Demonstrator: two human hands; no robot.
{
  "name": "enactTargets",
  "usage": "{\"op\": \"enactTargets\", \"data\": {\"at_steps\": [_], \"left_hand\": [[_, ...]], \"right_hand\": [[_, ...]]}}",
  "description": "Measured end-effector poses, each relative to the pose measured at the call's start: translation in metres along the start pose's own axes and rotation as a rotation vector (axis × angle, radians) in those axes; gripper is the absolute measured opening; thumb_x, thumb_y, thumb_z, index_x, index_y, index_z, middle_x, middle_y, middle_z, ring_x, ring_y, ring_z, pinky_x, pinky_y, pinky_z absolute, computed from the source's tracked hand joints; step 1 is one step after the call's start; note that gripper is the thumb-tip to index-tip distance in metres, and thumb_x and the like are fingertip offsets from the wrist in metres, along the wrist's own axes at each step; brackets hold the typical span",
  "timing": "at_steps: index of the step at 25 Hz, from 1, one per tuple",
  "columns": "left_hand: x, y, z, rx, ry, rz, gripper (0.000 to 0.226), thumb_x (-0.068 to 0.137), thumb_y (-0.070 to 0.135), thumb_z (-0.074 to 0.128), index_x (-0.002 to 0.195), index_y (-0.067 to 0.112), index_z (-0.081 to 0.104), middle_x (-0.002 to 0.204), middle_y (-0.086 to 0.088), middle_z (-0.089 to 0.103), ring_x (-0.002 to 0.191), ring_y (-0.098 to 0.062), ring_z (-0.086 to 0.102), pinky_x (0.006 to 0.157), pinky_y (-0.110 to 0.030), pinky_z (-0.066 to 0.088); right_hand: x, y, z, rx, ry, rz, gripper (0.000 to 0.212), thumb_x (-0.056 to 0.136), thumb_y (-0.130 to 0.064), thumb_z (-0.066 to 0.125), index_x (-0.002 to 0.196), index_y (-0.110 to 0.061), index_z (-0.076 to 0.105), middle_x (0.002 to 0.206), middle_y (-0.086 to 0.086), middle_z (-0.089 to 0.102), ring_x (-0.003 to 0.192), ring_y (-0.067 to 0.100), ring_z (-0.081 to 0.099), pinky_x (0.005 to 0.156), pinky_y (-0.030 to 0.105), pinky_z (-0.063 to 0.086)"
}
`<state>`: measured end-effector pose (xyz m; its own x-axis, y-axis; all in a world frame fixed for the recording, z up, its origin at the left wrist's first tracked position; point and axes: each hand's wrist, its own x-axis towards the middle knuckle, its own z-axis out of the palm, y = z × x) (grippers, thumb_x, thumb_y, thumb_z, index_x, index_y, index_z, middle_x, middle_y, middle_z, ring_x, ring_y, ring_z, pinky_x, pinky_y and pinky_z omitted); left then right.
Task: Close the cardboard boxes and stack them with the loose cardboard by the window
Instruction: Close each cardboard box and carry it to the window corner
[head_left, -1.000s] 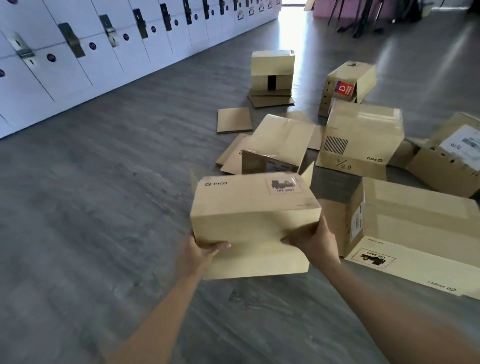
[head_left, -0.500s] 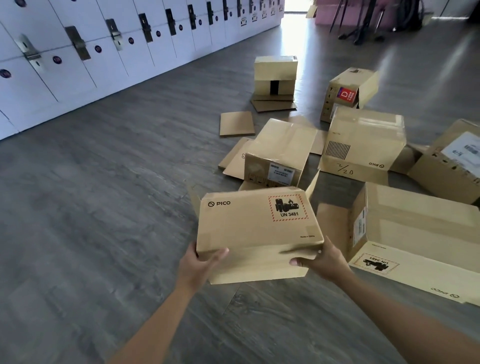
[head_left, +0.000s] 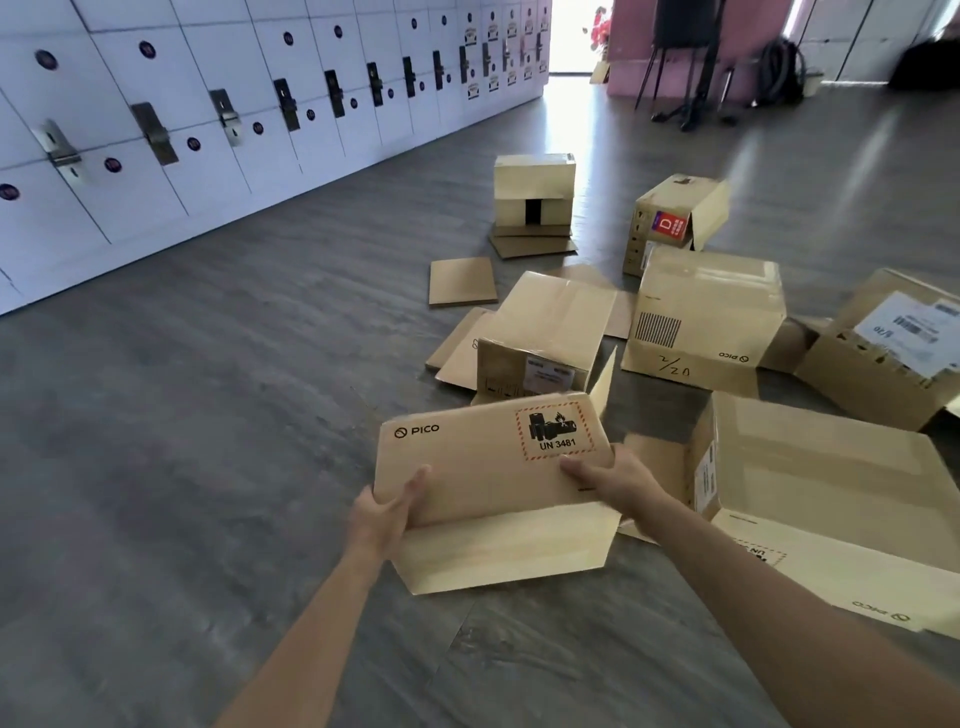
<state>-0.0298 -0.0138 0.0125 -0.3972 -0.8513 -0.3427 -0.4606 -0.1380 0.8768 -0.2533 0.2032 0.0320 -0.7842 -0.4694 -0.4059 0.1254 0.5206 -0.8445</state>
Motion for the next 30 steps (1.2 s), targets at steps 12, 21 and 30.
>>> {"op": "enactTargets", "data": {"at_steps": [12, 21, 30], "left_hand": [[0.009, 0.006, -0.005, -0.099, 0.055, 0.215, 0.078, 0.044, 0.078, 0.085, 0.105, 0.039, 0.054, 0.095, 0.024, 0.068, 0.083, 0.011, 0.064, 0.07, -0.021, 0.048], [-0.009, -0.069, 0.013, -0.002, -0.006, 0.148, 0.066, 0.068, 0.05, 0.087, 0.118, 0.029, 0.049, 0.108, 0.014, 0.066, 0.098, -0.005, 0.063, 0.079, -0.028, 0.051], [-0.004, -0.137, 0.035, 0.142, -0.032, -0.131, 0.054, 0.075, 0.033, 0.088, 0.115, 0.004, 0.064, 0.106, -0.005, 0.072, 0.108, -0.026, 0.066, 0.085, -0.036, 0.049]], "right_hand": [[0.002, 0.006, -0.023, -0.071, -0.027, -0.27, 0.092, 0.054, -0.051, 0.093, 0.131, -0.028, 0.048, 0.112, -0.013, 0.066, 0.099, 0.004, 0.063, 0.063, 0.015, 0.052], [-0.011, 0.088, 0.02, -0.167, 0.13, -0.214, 0.086, 0.063, -0.045, 0.091, 0.13, -0.035, 0.039, 0.1, -0.026, 0.057, 0.089, 0.006, 0.058, 0.073, 0.025, 0.047], [-0.017, 0.152, 0.049, -0.252, 0.249, -0.03, 0.042, 0.085, -0.045, 0.075, 0.111, -0.018, 0.057, 0.107, 0.001, 0.072, 0.1, 0.027, 0.066, 0.076, 0.035, 0.049]]}}
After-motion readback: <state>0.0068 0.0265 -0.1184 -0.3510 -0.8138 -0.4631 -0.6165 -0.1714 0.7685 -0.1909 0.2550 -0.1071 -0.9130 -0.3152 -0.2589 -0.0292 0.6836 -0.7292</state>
